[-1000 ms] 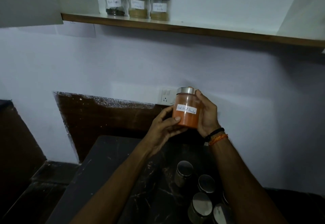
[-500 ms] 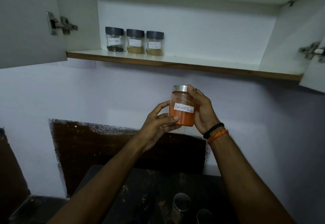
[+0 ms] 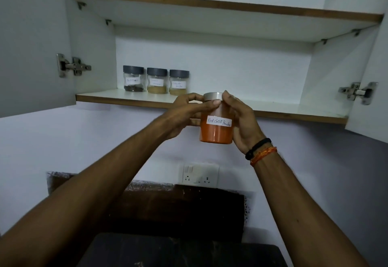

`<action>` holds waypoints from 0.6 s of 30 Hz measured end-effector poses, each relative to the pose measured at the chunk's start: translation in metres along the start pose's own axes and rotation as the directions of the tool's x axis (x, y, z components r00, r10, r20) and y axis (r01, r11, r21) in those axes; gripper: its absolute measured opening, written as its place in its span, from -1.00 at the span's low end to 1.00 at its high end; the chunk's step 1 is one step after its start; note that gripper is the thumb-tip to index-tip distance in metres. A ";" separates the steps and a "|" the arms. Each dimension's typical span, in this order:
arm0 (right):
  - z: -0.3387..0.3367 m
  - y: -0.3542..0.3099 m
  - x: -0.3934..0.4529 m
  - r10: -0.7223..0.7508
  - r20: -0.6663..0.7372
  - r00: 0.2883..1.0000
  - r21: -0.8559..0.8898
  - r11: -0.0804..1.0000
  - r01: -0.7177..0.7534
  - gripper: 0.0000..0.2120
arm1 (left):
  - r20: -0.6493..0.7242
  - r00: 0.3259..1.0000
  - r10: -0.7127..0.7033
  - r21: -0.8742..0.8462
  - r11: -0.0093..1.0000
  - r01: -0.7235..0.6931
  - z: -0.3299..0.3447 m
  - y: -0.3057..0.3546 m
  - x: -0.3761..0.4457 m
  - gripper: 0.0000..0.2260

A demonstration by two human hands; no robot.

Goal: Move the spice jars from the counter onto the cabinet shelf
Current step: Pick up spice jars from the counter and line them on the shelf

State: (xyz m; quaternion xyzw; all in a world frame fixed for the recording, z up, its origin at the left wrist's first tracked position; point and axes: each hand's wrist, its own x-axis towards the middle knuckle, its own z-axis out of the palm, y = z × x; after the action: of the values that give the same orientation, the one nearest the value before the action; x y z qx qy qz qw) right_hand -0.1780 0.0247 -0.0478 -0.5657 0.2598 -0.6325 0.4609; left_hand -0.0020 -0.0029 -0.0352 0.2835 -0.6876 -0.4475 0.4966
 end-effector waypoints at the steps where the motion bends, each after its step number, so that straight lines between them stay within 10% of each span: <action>1: 0.001 -0.005 0.004 -0.011 -0.001 1.000 -0.004 1.000 0.011 -0.54 | 0.013 1.000 0.006 0.013 1.000 -0.006 -0.002 0.006 0.006 -0.51; 12: 0.006 -0.039 0.047 -0.087 0.043 0.995 -0.101 0.991 0.091 -0.55 | 0.061 0.991 0.120 0.190 0.973 -0.130 -0.013 0.061 0.055 -0.66; 18: -0.014 -0.033 0.079 -0.132 -0.184 0.974 -0.171 0.980 0.100 -0.49 | -0.012 0.978 0.207 0.209 0.957 -0.200 -0.019 0.067 0.077 -0.76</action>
State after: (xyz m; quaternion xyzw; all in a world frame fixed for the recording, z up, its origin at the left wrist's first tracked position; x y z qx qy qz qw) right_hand -0.1958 -0.0330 0.0145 -0.5507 0.3199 -0.6877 0.3486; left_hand -0.0074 -0.0443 0.0604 0.2688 -0.7474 -0.3153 0.5193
